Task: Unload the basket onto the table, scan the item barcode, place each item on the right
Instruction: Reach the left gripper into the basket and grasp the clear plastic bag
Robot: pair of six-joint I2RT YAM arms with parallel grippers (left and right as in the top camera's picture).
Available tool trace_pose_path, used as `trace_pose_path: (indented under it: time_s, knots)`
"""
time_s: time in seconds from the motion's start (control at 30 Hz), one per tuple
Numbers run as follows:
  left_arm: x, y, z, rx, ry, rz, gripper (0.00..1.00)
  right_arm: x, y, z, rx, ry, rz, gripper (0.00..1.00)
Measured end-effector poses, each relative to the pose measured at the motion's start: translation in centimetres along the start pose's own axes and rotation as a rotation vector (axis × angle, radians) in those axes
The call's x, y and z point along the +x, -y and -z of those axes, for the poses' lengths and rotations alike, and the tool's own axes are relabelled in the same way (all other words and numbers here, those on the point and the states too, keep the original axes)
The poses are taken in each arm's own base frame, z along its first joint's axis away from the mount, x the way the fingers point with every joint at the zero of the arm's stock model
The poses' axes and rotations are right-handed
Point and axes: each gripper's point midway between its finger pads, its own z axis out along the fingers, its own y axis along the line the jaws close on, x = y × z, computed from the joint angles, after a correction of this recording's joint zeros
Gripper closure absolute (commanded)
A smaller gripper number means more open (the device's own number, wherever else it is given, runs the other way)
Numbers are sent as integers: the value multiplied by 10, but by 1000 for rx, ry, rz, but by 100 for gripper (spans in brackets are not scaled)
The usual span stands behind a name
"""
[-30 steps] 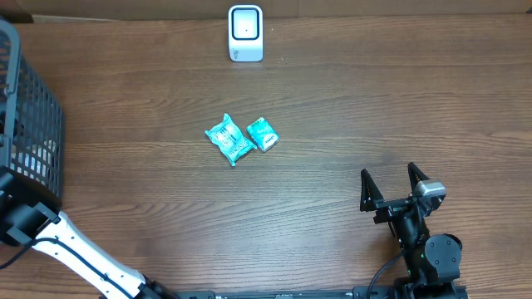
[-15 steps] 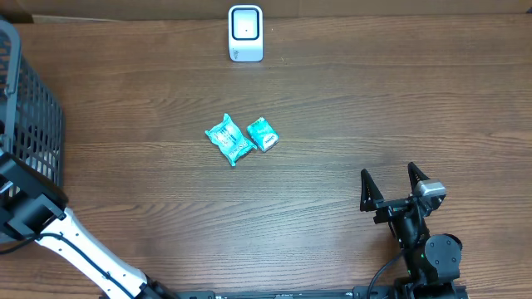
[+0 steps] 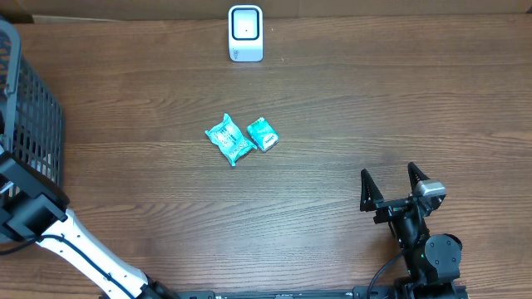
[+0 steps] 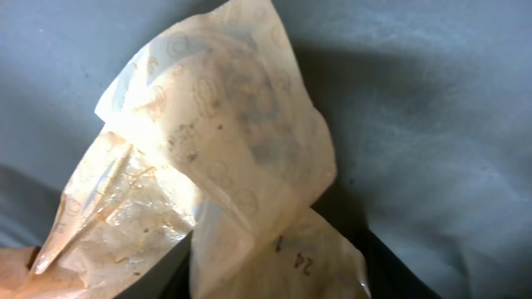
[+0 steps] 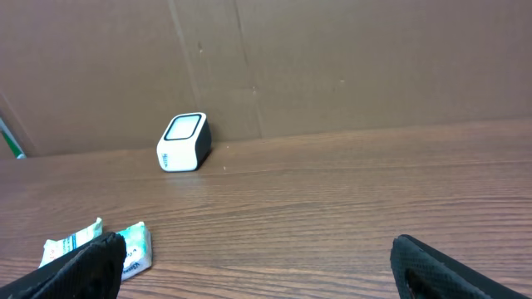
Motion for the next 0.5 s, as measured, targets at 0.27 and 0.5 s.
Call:
trace_pose_path:
  time_s: [0.27, 0.5]
  knots:
    - [11, -5, 2, -28, -45, -1, 64, 0, 0, 0, 0, 0, 0, 0]
    - [9, -10, 37, -34, -35, 36, 80, 0, 0, 0, 0, 0, 0, 0]
